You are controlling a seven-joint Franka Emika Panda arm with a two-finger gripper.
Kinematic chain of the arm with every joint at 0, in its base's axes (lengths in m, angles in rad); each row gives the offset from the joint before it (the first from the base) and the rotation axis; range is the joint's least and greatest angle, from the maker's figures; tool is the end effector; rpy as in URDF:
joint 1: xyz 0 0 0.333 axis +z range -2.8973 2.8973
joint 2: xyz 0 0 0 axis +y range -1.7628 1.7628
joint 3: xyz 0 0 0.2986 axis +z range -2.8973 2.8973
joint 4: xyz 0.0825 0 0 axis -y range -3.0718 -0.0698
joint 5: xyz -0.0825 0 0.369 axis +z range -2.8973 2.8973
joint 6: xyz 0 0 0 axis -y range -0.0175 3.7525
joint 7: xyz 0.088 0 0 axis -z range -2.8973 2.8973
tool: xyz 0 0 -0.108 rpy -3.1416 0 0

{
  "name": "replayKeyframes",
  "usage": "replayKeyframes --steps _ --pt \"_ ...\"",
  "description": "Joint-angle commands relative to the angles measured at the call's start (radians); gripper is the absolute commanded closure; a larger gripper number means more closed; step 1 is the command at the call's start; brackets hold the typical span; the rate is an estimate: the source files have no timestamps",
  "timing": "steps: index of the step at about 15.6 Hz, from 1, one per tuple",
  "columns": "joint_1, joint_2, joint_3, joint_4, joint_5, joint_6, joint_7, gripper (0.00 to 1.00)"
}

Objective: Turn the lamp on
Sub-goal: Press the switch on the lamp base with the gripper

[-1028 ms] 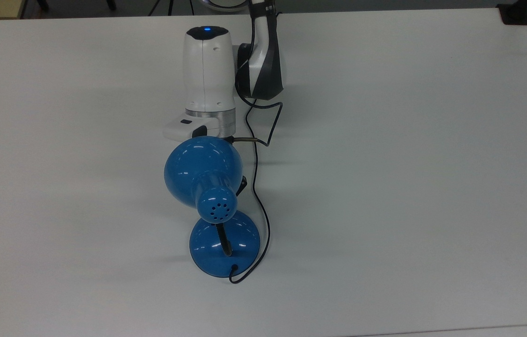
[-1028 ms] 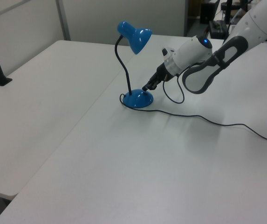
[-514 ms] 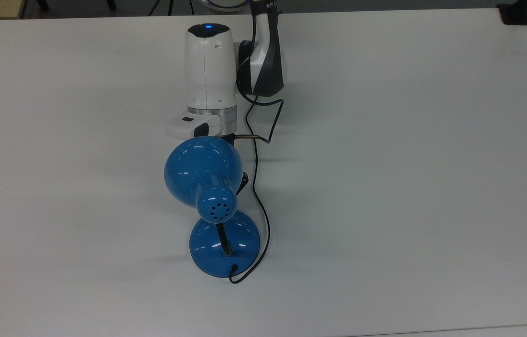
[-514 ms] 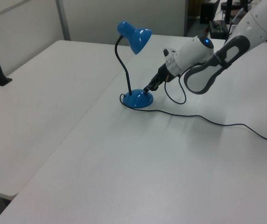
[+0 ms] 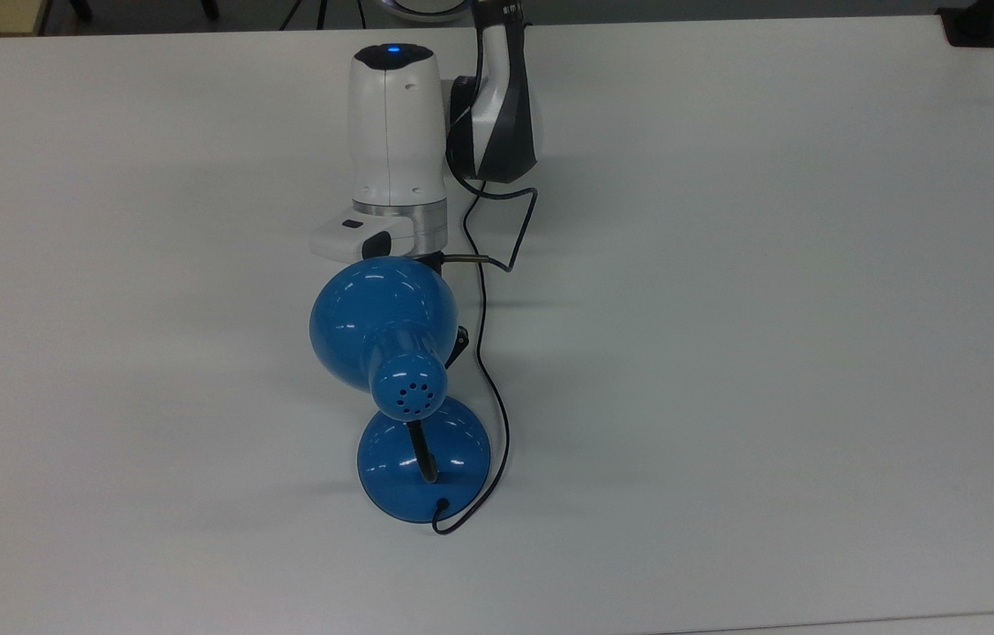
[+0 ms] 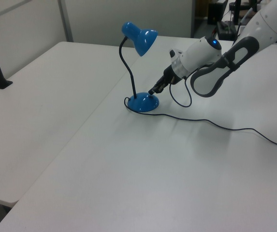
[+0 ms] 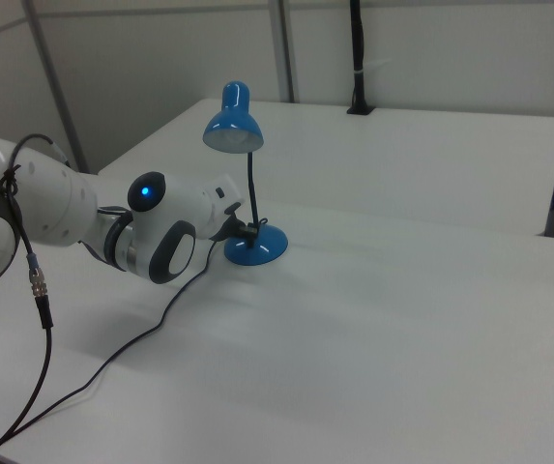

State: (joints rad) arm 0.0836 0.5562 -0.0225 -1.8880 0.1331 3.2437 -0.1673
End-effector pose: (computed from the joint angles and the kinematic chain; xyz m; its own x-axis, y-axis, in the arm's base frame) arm 0.6655 0.0295 0.3007 0.6933 0.0882 0.7152 0.0790 -0.9958 0.0463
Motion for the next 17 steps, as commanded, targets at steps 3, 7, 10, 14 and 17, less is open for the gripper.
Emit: replayKeyframes --steps 3,7,10,14,17 --pt "0.019 0.001 -0.008 0.004 0.02 -0.005 0.015 1.0" --pt "0.027 0.02 -0.008 0.015 0.022 -0.001 0.017 1.0" --pt "0.031 0.031 -0.008 0.032 0.023 0.001 0.019 1.0" --pt "0.031 0.033 -0.008 0.035 0.028 0.002 0.019 1.0" --pt "0.028 0.031 -0.01 0.04 0.028 0.002 0.02 1.0"
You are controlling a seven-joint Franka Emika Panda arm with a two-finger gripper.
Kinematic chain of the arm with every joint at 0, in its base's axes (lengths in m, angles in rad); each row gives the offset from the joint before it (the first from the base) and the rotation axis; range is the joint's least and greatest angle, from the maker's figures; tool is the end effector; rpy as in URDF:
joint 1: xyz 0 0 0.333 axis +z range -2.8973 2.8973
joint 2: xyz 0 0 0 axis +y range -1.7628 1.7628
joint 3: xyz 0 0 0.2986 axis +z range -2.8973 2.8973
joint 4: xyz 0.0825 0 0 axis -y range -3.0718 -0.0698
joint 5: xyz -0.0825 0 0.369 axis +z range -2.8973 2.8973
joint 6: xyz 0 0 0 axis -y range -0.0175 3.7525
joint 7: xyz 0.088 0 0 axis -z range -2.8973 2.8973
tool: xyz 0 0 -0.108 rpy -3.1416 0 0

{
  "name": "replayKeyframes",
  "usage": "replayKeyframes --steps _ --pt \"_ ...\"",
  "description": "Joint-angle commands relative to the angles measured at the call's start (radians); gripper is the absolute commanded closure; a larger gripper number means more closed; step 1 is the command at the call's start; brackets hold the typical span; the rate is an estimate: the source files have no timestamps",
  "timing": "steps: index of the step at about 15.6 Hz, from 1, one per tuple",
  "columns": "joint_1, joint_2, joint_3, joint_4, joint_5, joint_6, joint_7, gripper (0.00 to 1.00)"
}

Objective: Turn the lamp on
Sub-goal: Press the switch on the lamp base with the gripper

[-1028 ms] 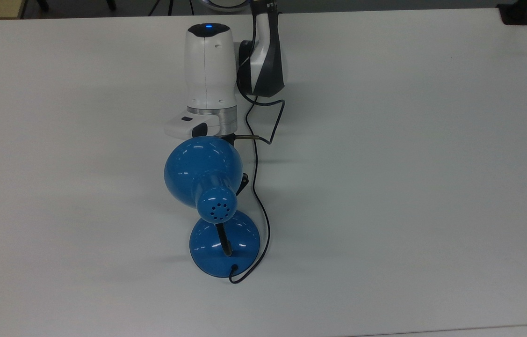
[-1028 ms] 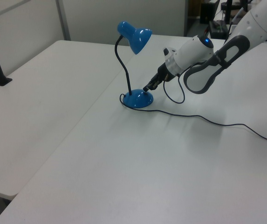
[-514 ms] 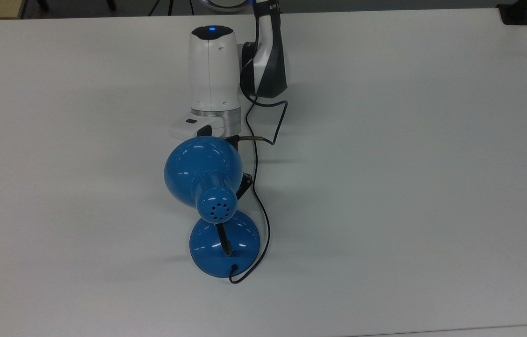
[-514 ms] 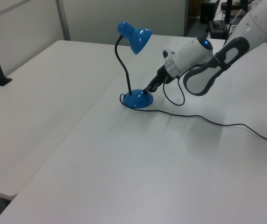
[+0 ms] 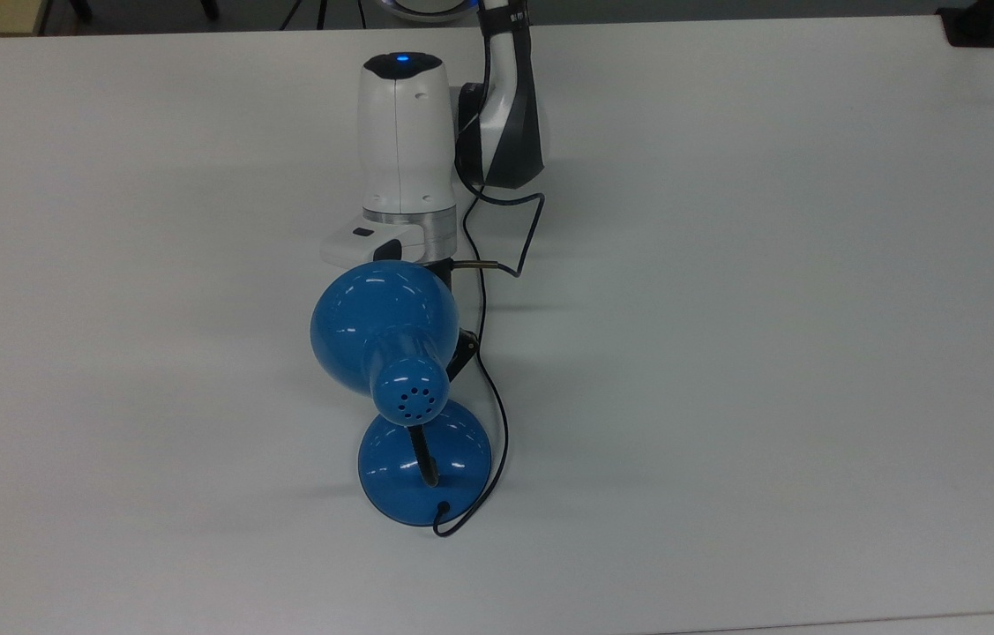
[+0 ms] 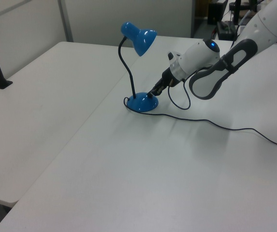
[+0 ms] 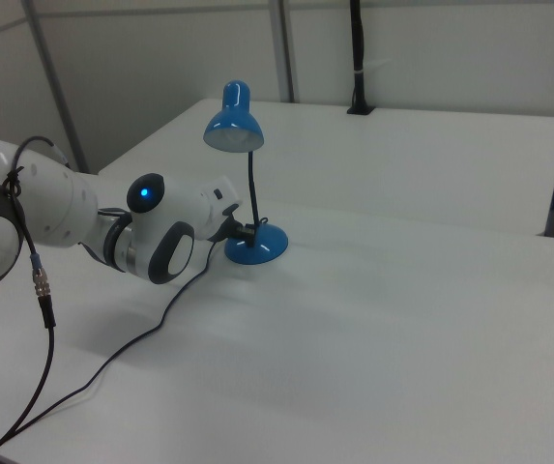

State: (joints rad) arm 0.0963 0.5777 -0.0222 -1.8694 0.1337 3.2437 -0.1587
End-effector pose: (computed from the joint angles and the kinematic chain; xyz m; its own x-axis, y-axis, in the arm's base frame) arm 0.6688 0.0384 0.2944 0.6949 0.0885 0.7136 0.0858 -0.9955 0.0400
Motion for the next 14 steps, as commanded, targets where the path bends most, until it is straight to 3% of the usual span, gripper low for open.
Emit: replayKeyframes --steps 1,14 --pt "0.014 0.01 -0.01 0.021 0.027 0.002 0.011 1.0" --pt "0.013 0.045 -0.01 0.032 0.024 0.002 0.01 1.0"
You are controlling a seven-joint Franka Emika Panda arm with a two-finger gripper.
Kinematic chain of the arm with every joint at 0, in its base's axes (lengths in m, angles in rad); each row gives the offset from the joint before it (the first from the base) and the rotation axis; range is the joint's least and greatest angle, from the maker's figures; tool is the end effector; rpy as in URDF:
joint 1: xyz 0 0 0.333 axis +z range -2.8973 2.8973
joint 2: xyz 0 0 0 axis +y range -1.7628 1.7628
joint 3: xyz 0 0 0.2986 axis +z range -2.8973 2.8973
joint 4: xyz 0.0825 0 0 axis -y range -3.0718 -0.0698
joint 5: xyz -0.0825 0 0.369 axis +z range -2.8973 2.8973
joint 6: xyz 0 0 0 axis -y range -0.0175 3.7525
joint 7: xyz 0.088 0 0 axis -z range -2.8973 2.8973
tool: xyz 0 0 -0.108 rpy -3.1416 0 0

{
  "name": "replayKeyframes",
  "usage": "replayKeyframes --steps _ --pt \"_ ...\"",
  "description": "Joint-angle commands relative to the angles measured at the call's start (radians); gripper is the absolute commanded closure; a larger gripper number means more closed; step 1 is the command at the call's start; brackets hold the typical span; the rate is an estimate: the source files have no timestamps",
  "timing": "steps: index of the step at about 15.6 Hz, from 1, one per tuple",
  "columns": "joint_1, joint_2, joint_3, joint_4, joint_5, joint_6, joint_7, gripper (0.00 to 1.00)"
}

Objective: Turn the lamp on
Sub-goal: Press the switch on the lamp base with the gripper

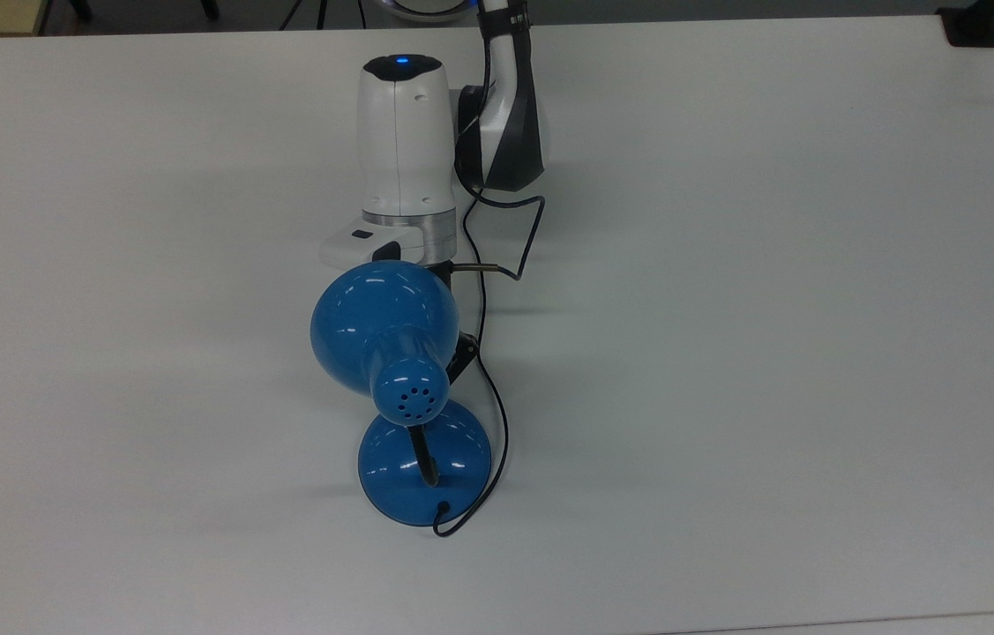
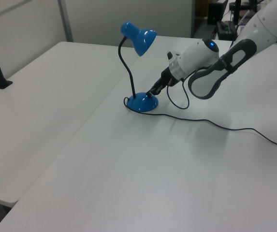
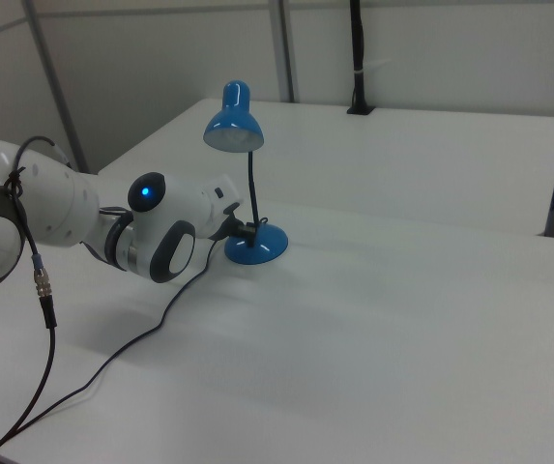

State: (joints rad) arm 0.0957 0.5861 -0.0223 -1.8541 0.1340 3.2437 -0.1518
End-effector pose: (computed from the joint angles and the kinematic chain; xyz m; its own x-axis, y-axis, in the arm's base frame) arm 0.6722 0.0383 0.2955 0.6907 0.0808 0.7187 0.0800 -0.9962 0.0351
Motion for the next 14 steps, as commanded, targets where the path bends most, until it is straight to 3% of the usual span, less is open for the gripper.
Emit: replayKeyframes --steps 1,7,14 --pt "0.013 0.038 -0.01 0.016 0.024 0.002 0.003 1.0" --pt "0.012 0.043 -0.01 0.015 0.024 0.002 0.001 1.0" --pt "0.002 -0.103 -0.01 -0.089 0.024 -0.016 0.001 1.0"
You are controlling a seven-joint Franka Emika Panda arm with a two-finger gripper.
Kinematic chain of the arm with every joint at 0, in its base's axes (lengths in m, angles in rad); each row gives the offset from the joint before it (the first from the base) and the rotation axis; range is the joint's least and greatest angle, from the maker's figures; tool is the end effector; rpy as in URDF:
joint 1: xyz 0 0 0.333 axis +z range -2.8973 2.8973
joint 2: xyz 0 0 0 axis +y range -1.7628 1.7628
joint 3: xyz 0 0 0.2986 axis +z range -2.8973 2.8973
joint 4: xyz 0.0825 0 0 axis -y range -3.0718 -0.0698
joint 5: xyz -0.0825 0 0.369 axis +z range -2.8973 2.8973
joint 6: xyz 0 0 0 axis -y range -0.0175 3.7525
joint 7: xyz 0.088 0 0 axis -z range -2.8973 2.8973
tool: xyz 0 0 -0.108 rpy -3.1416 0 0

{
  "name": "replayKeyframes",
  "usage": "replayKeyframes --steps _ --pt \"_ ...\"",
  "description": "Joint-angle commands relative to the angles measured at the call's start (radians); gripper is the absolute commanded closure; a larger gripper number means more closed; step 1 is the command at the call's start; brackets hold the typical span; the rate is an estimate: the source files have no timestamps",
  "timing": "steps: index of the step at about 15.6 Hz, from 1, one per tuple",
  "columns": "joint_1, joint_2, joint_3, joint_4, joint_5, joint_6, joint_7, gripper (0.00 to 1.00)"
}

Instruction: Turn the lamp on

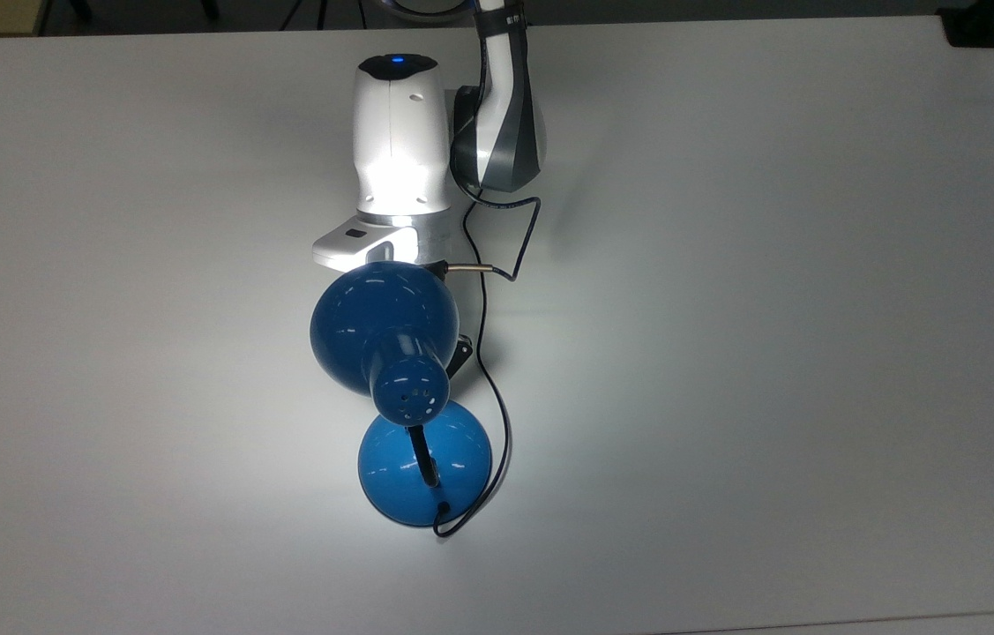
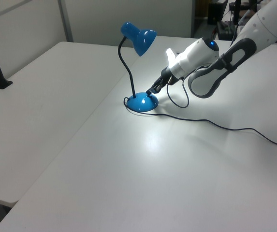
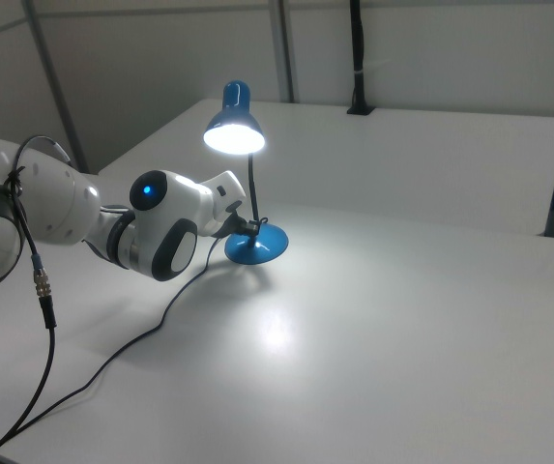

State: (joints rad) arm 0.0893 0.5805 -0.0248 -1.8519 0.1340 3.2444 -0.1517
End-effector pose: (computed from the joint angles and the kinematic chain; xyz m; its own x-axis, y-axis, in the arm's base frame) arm 0.6733 0.0326 0.3004 0.6851 0.0754 0.7245 0.0712 -0.9968 0.0364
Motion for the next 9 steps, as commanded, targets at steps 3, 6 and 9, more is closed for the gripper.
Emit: replayKeyframes --steps 3,6,9 --pt "0.009 -0.186 -0.007 -0.11 0.025 -0.191 0.004 1.0" --pt "0.009 -0.278 -0.009 -0.102 0.022 -0.456 0.038 1.0" --pt "0.004 -0.362 -0.01 -0.096 0.012 -0.742 0.044 0.52"
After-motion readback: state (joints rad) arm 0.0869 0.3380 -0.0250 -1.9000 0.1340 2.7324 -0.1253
